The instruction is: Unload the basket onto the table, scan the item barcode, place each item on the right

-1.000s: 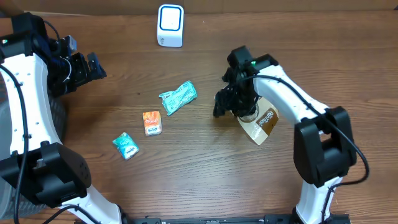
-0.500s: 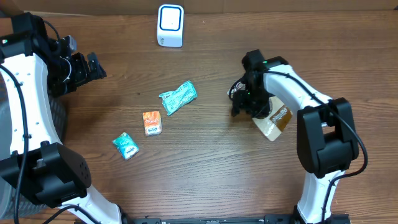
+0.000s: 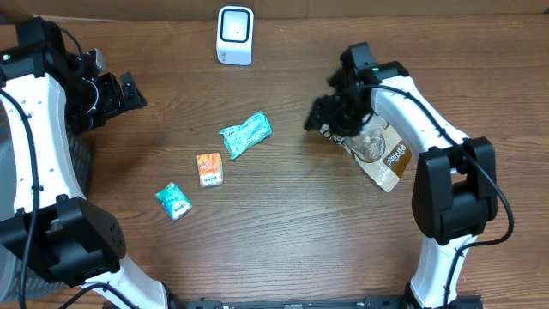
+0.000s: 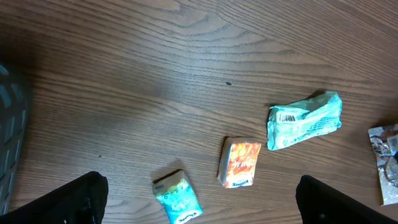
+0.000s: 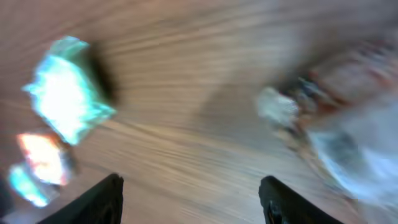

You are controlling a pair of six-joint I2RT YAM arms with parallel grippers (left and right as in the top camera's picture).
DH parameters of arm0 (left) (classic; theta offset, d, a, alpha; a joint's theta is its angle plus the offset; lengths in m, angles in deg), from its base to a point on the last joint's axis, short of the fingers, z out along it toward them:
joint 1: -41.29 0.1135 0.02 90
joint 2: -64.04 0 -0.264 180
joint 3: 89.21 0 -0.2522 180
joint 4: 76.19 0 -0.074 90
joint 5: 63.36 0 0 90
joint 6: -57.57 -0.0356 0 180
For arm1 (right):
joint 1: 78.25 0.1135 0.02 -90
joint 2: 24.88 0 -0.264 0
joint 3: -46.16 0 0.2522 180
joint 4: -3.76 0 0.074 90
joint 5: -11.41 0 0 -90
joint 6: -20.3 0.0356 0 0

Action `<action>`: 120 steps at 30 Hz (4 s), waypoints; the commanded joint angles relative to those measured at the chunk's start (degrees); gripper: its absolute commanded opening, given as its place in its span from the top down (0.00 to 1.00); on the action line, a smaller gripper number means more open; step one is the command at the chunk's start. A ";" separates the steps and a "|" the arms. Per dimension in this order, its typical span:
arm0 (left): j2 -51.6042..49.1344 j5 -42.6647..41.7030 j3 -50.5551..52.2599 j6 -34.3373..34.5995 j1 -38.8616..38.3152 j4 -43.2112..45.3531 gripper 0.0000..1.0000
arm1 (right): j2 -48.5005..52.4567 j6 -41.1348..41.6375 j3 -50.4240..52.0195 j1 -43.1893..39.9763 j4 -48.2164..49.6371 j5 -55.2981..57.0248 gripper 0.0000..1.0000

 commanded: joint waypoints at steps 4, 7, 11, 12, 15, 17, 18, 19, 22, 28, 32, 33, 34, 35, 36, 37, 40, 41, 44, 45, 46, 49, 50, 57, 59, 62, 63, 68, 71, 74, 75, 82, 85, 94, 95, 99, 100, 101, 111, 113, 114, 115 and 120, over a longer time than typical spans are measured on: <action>0.59 0.07 -0.81 -0.44 -0.13 0.02 0.00 | 1.84 8.87 -1.25 6.21 17.27 -1.81 0.36; 0.59 0.07 -0.81 -0.44 -0.13 0.02 0.00 | 4.22 10.08 -1.25 9.11 22.91 -0.83 0.36; 0.59 0.07 -0.81 -0.44 -0.13 0.02 0.00 | 7.65 10.08 -1.25 11.69 25.16 -0.63 0.36; 0.59 0.07 -0.81 -0.44 -0.13 0.02 0.00 | 8.31 10.08 -1.25 11.98 25.16 -0.46 0.36; 0.59 0.07 -0.81 -0.44 -0.13 0.02 0.00 | 11.21 10.21 -1.22 12.46 24.17 -0.46 0.42; 0.59 0.07 -0.81 -0.44 -0.13 0.02 0.00 | 11.39 10.29 -1.22 12.44 23.08 -0.85 0.49; 0.59 0.07 -0.81 -0.44 -0.13 0.02 0.00 | 11.34 10.29 -1.22 12.44 22.14 -1.16 0.55; 0.59 0.07 -0.79 -0.44 -0.13 0.02 0.00 | 11.30 10.29 -1.22 12.44 21.31 -1.68 0.59; 0.59 0.07 -0.81 -0.44 -0.13 0.02 0.00 | 11.30 10.23 -1.22 11.87 18.38 -3.30 0.72; 0.59 0.07 -0.81 -0.44 -0.13 0.02 0.00 | 10.19 1.60 -1.27 9.70 13.44 -7.89 0.96; 0.59 0.07 -0.79 -0.44 -0.13 0.02 0.00 | 7.91 -11.82 -1.27 9.42 5.66 -10.25 0.96; 0.59 0.07 -0.81 -0.44 -0.13 0.02 0.00 | 7.67 -12.76 -1.27 9.42 4.31 -9.84 0.96; 0.59 -0.37 -0.81 0.13 -0.13 0.13 0.00 | 7.63 -12.76 -1.27 9.42 3.58 -9.90 0.96; 0.59 -0.83 -0.81 0.96 -0.13 0.57 0.00 | 7.63 -12.74 -1.27 9.42 3.32 -9.88 0.94; 0.59 -0.81 -0.81 3.10 -0.13 1.46 0.00 | 7.65 -12.68 -1.27 9.42 2.99 -9.92 0.83; 0.59 -0.79 -0.81 4.52 -0.13 2.08 0.00 | 7.65 -12.26 -1.27 9.42 2.86 -9.92 0.75; 0.59 -0.76 -0.81 6.47 -0.13 3.02 0.00 | 7.65 -11.02 -1.38 9.42 2.19 -9.99 0.50; 0.59 -0.74 -0.81 6.45 -0.13 2.97 0.00 | 7.65 -11.19 -1.66 9.22 2.14 -9.84 0.48; 0.59 -0.70 -0.81 6.45 -0.13 2.99 0.00 | 7.65 -12.55 -3.43 7.82 2.23 -9.86 0.46; 0.59 -0.72 -0.81 6.45 -0.13 3.02 0.00 | 7.63 -12.96 -4.07 7.17 2.91 -9.88 0.46; 0.59 -0.72 -0.79 6.45 -0.13 3.02 0.00 | 7.65 -12.94 -4.28 6.51 4.46 -9.90 0.46; 0.59 -0.72 -0.81 6.45 -0.13 3.02 0.00 | 8.15 -12.96 -4.26 5.68 8.41 -9.90 0.46; 0.59 -0.72 -0.79 6.45 -0.13 3.02 0.00 | 8.46 -12.96 -4.26 5.68 8.87 -9.92 0.46; 0.59 -0.72 -0.79 6.45 -0.13 3.02 0.00 | 9.70 -12.92 -1.40 10.54 8.68 -10.38 0.53; 0.59 -0.72 -0.81 6.45 -0.13 3.02 0.00 | 9.94 -11.89 -0.59 11.80 7.30 -10.58 0.56; 0.59 -0.72 -0.79 6.45 -0.13 3.02 0.00 | 10.27 -7.65 1.60 12.31 7.82 -10.51 0.68; 0.59 -0.72 -0.81 6.45 -0.13 3.02 0.00 | 10.27 -6.45 2.34 12.28 8.26 -10.51 0.71; 0.59 -0.70 -0.81 6.45 -0.13 3.02 0.00 | 10.27 -2.73 3.17 11.63 8.68 -11.28 0.88; 0.59 -0.72 -0.79 6.45 -0.13 3.02 0.00 | 10.27 -2.75 3.17 11.65 8.66 -12.48 0.93; 0.59 -0.72 -0.81 6.45 -0.13 3.02 0.00 | 10.25 -2.78 3.13 11.50 8.87 -12.48 0.93; 0.59 -0.72 -0.81 6.45 -0.13 3.02 0.00 | 10.25 -2.78 3.08 11.37 9.03 -12.50 0.92; 0.59 -0.72 -0.79 6.45 -0.13 3.02 0.00 | 8.79 -3.19 -1.77 9.16 5.57 -14.23 0.57; 0.59 -0.72 -0.81 6.45 -0.13 3.02 0.00 | 8.39 -0.74 -2.25 8.85 2.86 -14.23 0.56; 0.59 -0.72 -0.81 6.45 -0.13 3.02 0.00 | 8.94 -0.46 0.57 10.69 2.47 -13.79 0.61; 0.59 -0.72 -0.81 6.45 -0.13 3.04 0.00 | 9.14 -0.37 0.90 10.93 3.21 -13.90 0.61; 0.59 -0.72 -0.81 6.45 -0.13 3.02 0.00 | 9.31 2.38 2.84 11.91 6.43 -14.19 0.62; 0.59 -0.70 -0.81 6.45 -0.13 3.02 0.00 | 9.33 2.62 3.37 12.44 7.15 -14.16 0.65; 0.59 -0.70 -0.81 6.45 -0.13 3.02 0.00 | 9.33 2.62 3.56 12.76 7.39 -14.14 0.67; 0.59 -0.70 -0.81 6.45 -0.13 3.04 0.00 | 6.16 2.71 2.32 9.49 7.52 -14.23 0.96; 0.59 -0.72 -0.81 6.45 -0.13 3.02 0.00 | 2.95 2.14 1.51 8.11 7.32 -14.40 0.96; 0.59 -0.70 -0.81 6.45 -0.13 3.02 0.00 | 1.09 2.12 1.05 7.61 7.21 -14.40 0.96; 0.59 -0.70 -0.81 6.45 -0.13 3.02 0.00 | -1.31 2.14 0.63 7.10 6.99 -14.38 0.96; 0.59 -0.70 -0.81 6.45 -0.13 3.04 0.00 | -13.09 2.25 0.07 6.75 3.37 -13.73 0.96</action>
